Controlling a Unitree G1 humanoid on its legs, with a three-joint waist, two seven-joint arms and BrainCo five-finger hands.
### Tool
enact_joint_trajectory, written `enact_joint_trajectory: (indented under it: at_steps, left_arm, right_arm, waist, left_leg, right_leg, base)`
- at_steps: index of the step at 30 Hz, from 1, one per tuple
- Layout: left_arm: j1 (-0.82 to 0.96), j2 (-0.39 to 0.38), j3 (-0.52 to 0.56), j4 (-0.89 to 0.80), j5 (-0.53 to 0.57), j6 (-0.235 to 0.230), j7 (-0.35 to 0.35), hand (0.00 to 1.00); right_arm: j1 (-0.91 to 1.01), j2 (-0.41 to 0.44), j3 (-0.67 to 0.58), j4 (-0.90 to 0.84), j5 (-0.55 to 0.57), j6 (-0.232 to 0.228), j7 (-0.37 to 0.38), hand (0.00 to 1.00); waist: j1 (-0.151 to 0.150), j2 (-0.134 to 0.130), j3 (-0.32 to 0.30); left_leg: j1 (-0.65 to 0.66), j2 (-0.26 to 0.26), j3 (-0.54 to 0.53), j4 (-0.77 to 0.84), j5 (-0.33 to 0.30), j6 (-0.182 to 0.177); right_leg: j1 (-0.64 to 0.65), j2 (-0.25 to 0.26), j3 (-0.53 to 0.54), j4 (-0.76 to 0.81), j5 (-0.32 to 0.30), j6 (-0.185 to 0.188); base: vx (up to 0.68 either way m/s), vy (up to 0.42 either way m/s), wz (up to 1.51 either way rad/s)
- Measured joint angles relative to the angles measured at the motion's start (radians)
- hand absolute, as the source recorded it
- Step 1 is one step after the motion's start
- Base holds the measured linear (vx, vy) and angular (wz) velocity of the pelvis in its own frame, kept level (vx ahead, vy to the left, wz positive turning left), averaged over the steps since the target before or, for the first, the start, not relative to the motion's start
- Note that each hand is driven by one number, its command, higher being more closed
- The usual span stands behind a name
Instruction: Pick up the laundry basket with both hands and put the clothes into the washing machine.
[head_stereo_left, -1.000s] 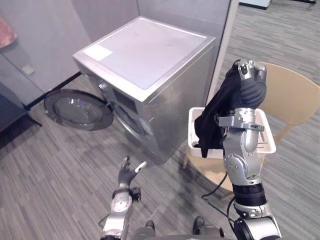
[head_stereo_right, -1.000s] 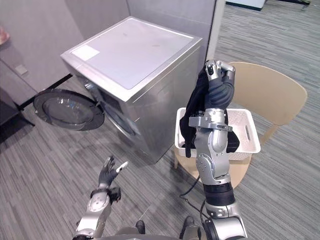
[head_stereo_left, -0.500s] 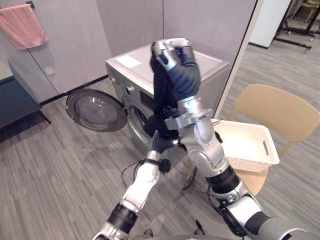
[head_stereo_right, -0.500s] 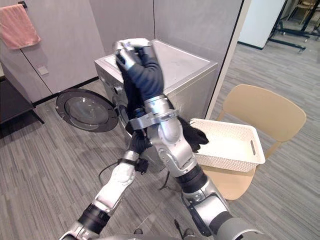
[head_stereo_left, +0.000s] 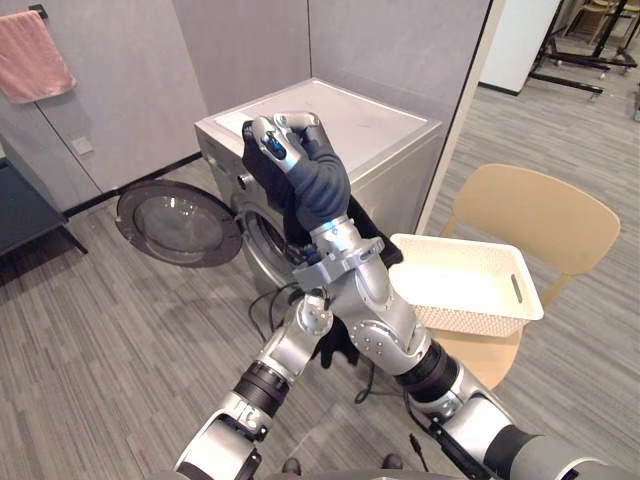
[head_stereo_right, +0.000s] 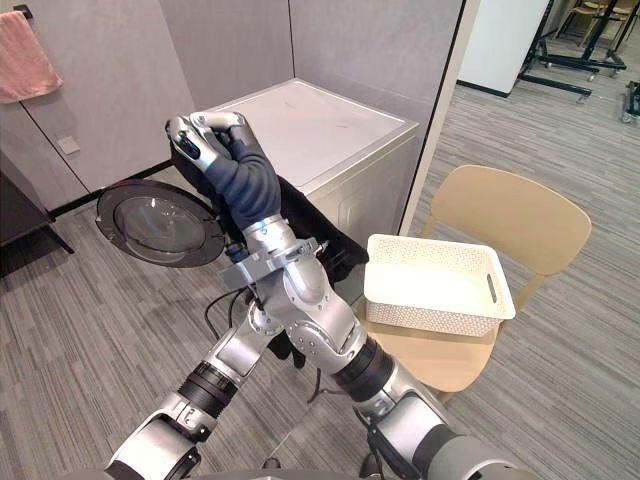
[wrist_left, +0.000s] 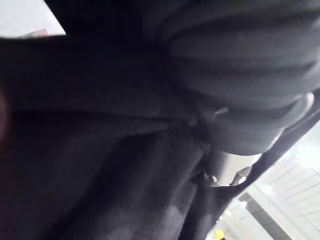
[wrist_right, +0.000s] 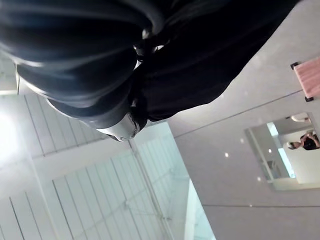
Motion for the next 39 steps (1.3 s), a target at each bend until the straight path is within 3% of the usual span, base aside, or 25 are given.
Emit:
enact_joint_trajectory:
  at_steps: [5,9,11,12,14,15,20,25,29,34,35,36,37,38,39]
  left_arm:
    - [0.166,-0.001,0.082,-0.139,-0.068,-0.005,0.002,1.0]
    - [0.273,-0.002,0.162,-0.211,-0.091,-0.027,0.0,1.0]
    - [0.326,-0.003,0.205,-0.252,-0.103,-0.032,-0.002,1.0]
    - [0.359,-0.003,0.235,-0.272,-0.106,-0.045,-0.004,1.0]
    - [0.377,-0.003,0.247,-0.277,-0.107,-0.051,-0.006,1.0]
    - [0.399,-0.001,0.275,-0.277,-0.107,-0.064,-0.008,1.0]
    - [0.477,0.0,0.344,-0.269,-0.109,-0.072,-0.052,1.0]
    - [0.521,0.039,0.392,-0.117,-0.11,-0.072,-0.105,1.0]
    - [0.541,0.048,0.445,0.074,-0.14,-0.061,-0.162,1.0]
    - [0.543,0.047,0.539,0.246,-0.169,-0.018,-0.185,1.0]
    - [0.543,0.05,0.55,0.26,-0.169,-0.011,-0.191,1.0]
    - [0.54,0.051,0.549,0.266,-0.169,-0.004,-0.2,1.0]
    - [0.54,0.05,0.548,0.268,-0.168,-0.003,-0.2,1.0]
    - [0.54,0.049,0.547,0.273,-0.168,-0.003,-0.2,1.0]
    - [0.536,0.05,0.541,0.292,-0.168,-0.001,-0.201,1.0]
  right_arm:
    - [0.155,-0.036,-0.033,0.0,-0.016,0.002,0.025,0.0]
    - [0.254,-0.067,-0.137,-0.001,-0.138,0.01,0.024,0.0]
    - [0.304,-0.095,-0.212,-0.017,-0.24,0.023,0.02,0.0]
    - [0.334,-0.116,-0.26,-0.027,-0.359,0.031,0.017,0.0]
    - [0.359,-0.135,-0.293,-0.04,-0.435,0.036,0.011,0.0]
    - [0.39,-0.163,-0.326,-0.052,-0.537,0.039,-0.001,0.0]
    - [0.532,-0.271,-0.399,-0.031,-0.822,0.06,-0.007,0.0]
    - [0.64,-0.312,-0.451,0.229,-0.987,0.123,0.025,0.0]
    - [0.66,-0.273,-0.56,0.553,-0.994,0.184,0.049,0.0]
    - [0.669,-0.24,-0.73,0.846,-0.954,0.249,0.02,0.0]
    - [0.673,-0.237,-0.759,0.884,-0.931,0.266,0.011,0.0]
    - [0.685,-0.232,-0.771,0.903,-0.905,0.271,-0.001,0.0]
    - [0.694,-0.229,-0.781,0.907,-0.894,0.271,-0.006,0.0]
    - [0.7,-0.228,-0.79,0.916,-0.881,0.27,-0.014,0.0]
    - [0.697,-0.233,-0.799,0.933,-0.869,0.271,-0.023,0.0]
  waist:
    - [0.0,0.0,0.0]
    - [0.001,0.0,0.0]
    - [0.001,0.0,0.0]
    - [0.0,0.0,0.0]
    - [0.002,0.0,0.0]
    - [0.001,0.0,0.0]
    - [0.001,0.0,0.0]
    - [0.001,-0.002,0.002]
    - [-0.002,0.0,0.006]
    - [0.0,0.013,0.025]
    - [0.0,0.017,0.045]
    - [-0.007,0.013,0.056]
    - [-0.013,0.006,0.06]
    - [-0.024,-0.005,0.067]
    - [-0.025,0.003,0.067]
  left_leg:
    - [0.0,0.0,0.0,-0.007,0.0,0.0]
    - [-0.001,-0.001,-0.001,-0.009,0.0,0.0]
    - [-0.001,-0.001,-0.001,-0.009,0.0,0.0]
    - [0.0,0.0,0.0,-0.009,-0.001,-0.001]
    - [-0.001,0.0,-0.001,-0.009,-0.001,-0.001]
    - [-0.001,0.0,0.0,-0.009,-0.001,-0.001]
    - [-0.007,0.001,-0.001,-0.011,-0.002,0.0]
    - [-0.02,0.005,-0.012,-0.009,-0.005,0.003]
    - [-0.062,0.007,-0.036,-0.005,-0.009,-0.002]
    - [-0.132,0.002,-0.114,0.015,-0.004,0.003]
    - [-0.147,0.001,-0.109,0.014,0.001,0.023]
    - [-0.161,0.0,-0.029,0.014,-0.02,0.14]
    - [-0.166,0.0,0.041,0.015,-0.04,0.185]
    - [-0.176,0.005,0.132,0.024,-0.055,0.208]
    - [-0.18,0.025,0.3,0.037,-0.052,0.208]
  right_leg:
    - [-0.002,0.0,-0.001,0.0,-0.001,0.001]
    - [-0.002,0.0,-0.001,0.0,-0.003,0.004]
    - [-0.002,0.0,-0.001,0.0,-0.004,0.005]
    - [-0.002,0.0,0.0,0.0,-0.006,0.009]
    - [-0.002,0.0,0.0,0.0,-0.006,0.009]
    - [-0.001,0.0,0.0,0.0,-0.007,0.009]
    - [-0.001,0.001,0.0,0.0,-0.012,0.014]
    - [-0.007,0.005,-0.007,0.0,-0.015,0.011]
    - [-0.031,0.007,-0.033,0.0,-0.023,0.004]
    - [-0.041,0.004,-0.121,0.001,-0.046,0.012]
    - [-0.041,-0.008,-0.167,0.025,-0.07,0.018]
    - [-0.043,-0.038,-0.218,0.056,-0.095,0.031]
    - [-0.044,-0.062,-0.248,0.072,-0.11,0.038]
    - [-0.044,-0.092,-0.287,0.094,-0.126,0.046]
    - [-0.048,-0.123,-0.328,0.134,-0.15,0.059]
  base:
    - [0.0,0.0,0.0]
    - [0.0,0.0,0.0]
    - [0.0,0.0,0.0]
    - [0.0,0.0,0.0]
    - [0.0,0.0,0.0]
    - [0.0,0.0,0.0]
    - [0.0,0.0,0.0]
    - [0.0,0.001,0.05]
    - [0.0,-0.003,0.15]
    - [0.02,-0.009,0.56]
    - [0.05,-0.002,1.08]
    - [0.07,0.009,1.28]
    - [0.09,0.034,1.38]
    - [0.22,0.136,1.34]
    - [0.29,0.195,1.32]
